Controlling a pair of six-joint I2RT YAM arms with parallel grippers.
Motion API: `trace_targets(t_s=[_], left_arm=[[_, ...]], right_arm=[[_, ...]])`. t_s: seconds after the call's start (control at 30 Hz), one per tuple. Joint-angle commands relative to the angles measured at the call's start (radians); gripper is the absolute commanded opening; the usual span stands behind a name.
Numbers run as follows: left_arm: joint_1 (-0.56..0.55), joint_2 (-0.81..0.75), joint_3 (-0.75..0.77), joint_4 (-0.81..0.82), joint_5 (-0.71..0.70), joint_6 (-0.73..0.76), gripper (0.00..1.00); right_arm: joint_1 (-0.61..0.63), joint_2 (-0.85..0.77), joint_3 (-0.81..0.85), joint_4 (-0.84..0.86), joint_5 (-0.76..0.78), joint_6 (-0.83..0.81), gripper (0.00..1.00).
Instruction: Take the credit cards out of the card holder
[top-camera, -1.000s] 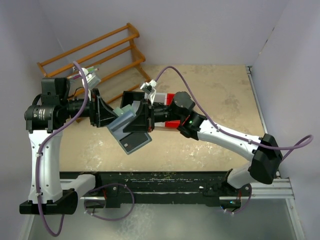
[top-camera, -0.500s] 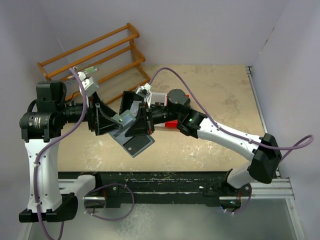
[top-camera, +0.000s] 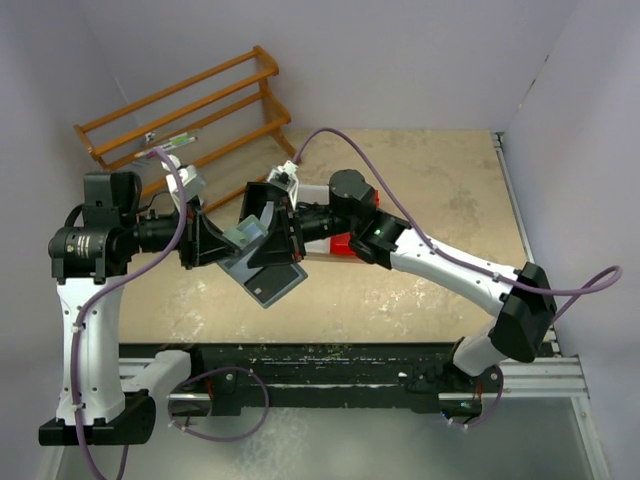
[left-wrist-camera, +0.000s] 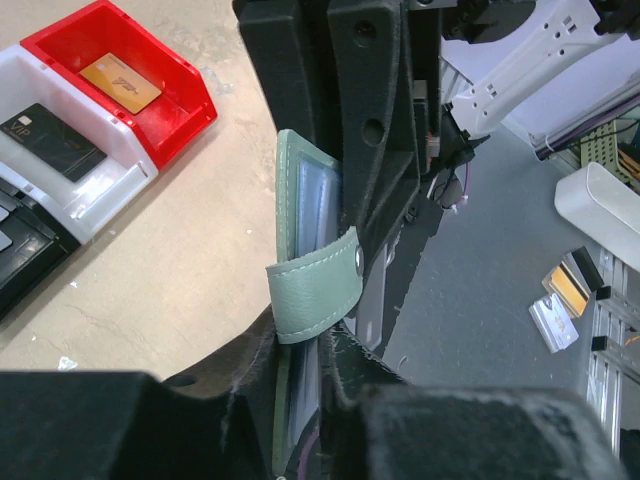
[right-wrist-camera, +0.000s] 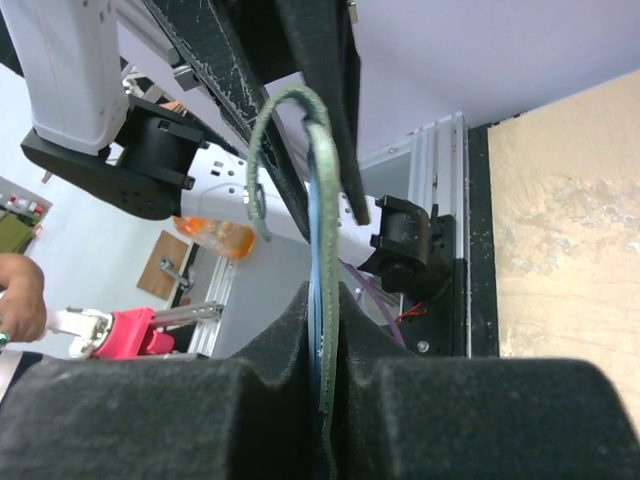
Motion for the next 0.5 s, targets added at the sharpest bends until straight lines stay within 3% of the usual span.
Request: trace_targets(t_s=[0.0, 0.1, 0.17, 0.27, 0.47], left_arm=[[0.003, 0.017, 0.001, 0.043, 0.045, -0.023, 0.14], [0.003, 0.032, 0.01, 0.033, 0.103, -0.049, 0.08], [0.003, 0.046, 0.025, 0.027, 0.134, -0.063, 0.06], [0.003, 0.058, 0.047, 0.022, 0.159, -0.082, 0.05], [0.003, 0.08, 0.065, -0.021, 0.215, -0.076, 0.05]], right_arm=[[0.006, -0.03, 0.038, 0.062, -0.118, 0.005, 0.16], [0.005, -0.049, 0.0, 0.141, -0.149, 0.038, 0.35], [0.002, -0.061, -0.027, 0.203, -0.171, 0.068, 0.43], [-0.011, -0.061, -0.049, 0.269, -0.199, 0.109, 0.47], [-0.063, -0.039, -0.035, 0.328, -0.259, 0.165, 0.46]])
